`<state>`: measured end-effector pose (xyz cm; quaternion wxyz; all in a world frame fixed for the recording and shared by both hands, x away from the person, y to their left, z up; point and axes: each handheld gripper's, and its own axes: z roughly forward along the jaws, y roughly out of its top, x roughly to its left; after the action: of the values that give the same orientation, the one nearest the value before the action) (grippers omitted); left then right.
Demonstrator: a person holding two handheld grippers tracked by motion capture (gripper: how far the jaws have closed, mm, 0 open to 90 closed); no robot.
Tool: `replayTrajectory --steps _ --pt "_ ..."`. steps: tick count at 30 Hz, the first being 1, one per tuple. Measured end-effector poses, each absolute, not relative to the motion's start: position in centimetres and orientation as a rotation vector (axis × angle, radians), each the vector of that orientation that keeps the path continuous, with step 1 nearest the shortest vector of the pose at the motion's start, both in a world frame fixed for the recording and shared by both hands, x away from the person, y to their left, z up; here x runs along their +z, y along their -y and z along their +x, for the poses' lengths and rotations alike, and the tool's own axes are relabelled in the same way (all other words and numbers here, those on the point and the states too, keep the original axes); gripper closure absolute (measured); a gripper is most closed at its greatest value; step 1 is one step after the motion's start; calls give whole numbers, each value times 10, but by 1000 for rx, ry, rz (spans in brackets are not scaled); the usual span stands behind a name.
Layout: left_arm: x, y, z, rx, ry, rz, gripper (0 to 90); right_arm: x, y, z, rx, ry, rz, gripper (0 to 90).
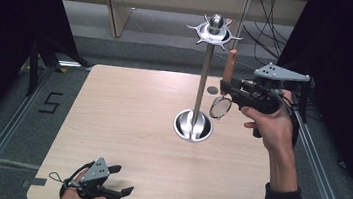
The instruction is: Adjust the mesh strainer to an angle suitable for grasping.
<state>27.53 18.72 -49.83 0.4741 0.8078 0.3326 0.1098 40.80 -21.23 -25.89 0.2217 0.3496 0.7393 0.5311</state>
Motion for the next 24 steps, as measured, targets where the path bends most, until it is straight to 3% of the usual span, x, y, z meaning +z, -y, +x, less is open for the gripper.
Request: replayTrajectory --steps 24 --pt "-499 -186 276 271 -793 1963 165 -250 199 428 1436 -2082 990 688"
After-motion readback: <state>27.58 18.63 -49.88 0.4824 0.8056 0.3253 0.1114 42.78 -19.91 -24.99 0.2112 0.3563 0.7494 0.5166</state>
